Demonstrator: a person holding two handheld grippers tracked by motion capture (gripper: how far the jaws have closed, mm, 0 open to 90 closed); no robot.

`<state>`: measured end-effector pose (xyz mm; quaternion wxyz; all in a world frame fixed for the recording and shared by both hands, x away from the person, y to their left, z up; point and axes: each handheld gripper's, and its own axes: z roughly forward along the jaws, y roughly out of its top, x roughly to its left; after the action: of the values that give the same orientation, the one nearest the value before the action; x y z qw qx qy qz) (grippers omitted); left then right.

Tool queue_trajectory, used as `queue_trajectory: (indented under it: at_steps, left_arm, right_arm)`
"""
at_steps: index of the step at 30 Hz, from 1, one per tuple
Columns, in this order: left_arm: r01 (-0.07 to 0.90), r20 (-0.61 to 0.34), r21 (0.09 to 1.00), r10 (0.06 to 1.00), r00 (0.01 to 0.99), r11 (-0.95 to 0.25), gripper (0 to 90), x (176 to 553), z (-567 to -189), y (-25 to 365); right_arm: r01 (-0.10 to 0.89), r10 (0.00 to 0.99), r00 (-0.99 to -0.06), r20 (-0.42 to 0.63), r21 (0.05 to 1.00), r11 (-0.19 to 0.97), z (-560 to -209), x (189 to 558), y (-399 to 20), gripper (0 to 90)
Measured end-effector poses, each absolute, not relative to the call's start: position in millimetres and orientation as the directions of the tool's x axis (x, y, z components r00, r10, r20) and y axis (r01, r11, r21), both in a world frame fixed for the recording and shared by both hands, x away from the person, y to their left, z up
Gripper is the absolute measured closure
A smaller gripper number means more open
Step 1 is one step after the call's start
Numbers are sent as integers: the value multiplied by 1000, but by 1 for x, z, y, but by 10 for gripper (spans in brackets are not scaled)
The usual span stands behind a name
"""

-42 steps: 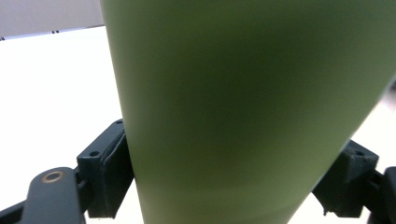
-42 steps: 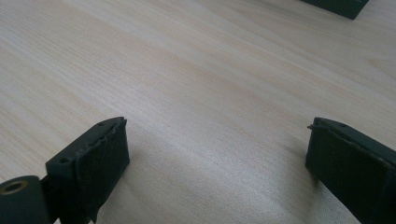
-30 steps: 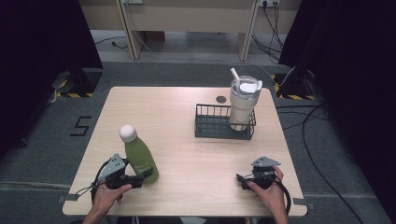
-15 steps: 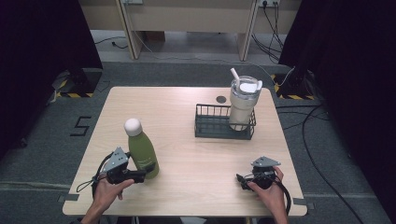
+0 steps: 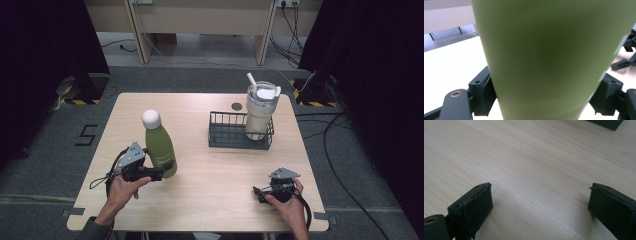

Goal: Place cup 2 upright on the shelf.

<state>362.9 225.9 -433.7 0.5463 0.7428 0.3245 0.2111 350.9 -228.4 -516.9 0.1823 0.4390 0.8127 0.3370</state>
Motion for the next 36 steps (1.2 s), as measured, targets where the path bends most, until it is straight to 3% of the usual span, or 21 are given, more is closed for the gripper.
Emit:
queue_trajectory:
  at_steps: [36]
  left_arm:
    - [199, -21, 963, 684, 730, -183, 207, 433, -395, 154]
  right_arm:
    - [585, 829, -559, -5, 706, 398, -517, 352, -228, 48]
